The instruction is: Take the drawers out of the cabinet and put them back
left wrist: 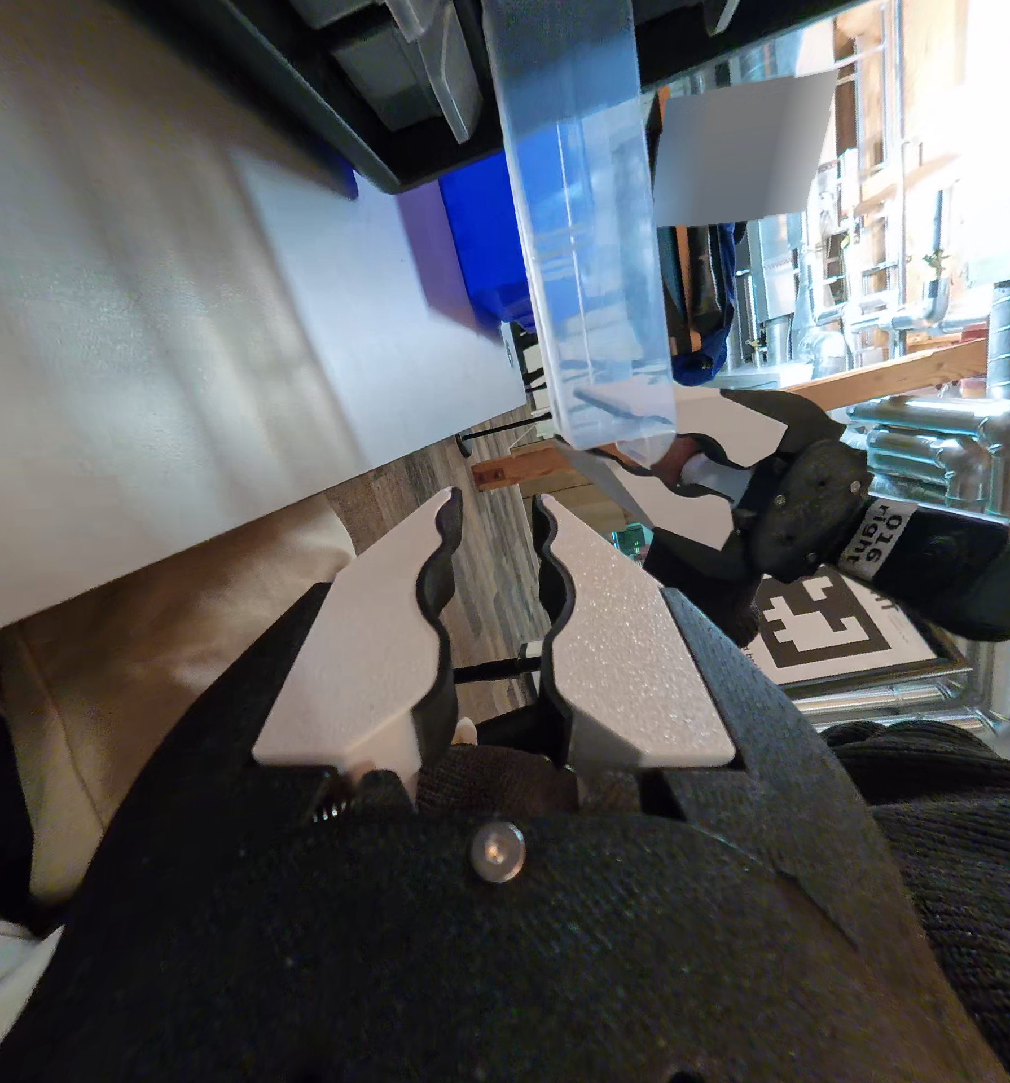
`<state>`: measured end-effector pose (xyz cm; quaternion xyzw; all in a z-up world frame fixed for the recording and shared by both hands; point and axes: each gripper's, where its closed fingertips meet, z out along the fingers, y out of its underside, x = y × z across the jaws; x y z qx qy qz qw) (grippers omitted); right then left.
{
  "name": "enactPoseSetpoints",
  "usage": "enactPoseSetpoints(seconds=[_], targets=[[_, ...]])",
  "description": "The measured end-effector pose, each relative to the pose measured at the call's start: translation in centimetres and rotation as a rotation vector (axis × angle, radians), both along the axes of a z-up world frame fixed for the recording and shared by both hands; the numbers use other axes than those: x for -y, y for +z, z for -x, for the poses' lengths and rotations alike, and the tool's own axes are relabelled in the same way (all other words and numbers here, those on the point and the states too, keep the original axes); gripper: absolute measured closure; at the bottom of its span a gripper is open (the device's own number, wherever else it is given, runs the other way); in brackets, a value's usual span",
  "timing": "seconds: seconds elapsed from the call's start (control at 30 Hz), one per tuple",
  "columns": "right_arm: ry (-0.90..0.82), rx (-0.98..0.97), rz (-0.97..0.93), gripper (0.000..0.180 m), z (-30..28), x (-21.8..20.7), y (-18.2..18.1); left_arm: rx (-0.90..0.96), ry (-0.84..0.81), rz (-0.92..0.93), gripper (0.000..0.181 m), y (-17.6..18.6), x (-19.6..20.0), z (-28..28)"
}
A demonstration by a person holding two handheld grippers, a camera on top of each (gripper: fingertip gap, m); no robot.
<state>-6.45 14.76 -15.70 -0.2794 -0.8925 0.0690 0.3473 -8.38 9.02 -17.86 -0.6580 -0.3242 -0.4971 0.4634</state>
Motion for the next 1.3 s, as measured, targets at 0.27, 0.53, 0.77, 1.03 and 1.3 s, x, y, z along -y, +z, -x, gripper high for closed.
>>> enactPoseSetpoints(seconds=[0.27, 0.53, 0.77, 1.03, 1.3], targets=[[0.044, 0.058, 0.169, 0.162, -0.9, 0.8, 1.8, 0.020, 0.000, 0.000, 0.160, -0.1, -0.1, 0.1], [0.119, 0.274, 0.283, 0.163, -0.6, 2.1, 4.7, 0.026, -0.002, -0.010, 0.160, -0.1, -0.1, 0.0], [0.119, 0.321, 0.373, 0.162, -0.5, 2.2, 6.2, 0.021, -0.024, -0.035, 0.160, 0.4, 0.1, 0.1], [0.149, 0.305, 0.551, 0.164, 0.0, 3.0, 7.0, 0.054, -0.055, -0.044, 0.160, 0.5, 0.2, -0.3], [0.191, 0.306, 0.707, 0.167, 0.3, 3.7, 7.6, 0.000, -0.086, -0.052, 0.160, 0.7, 0.2, -0.6]])
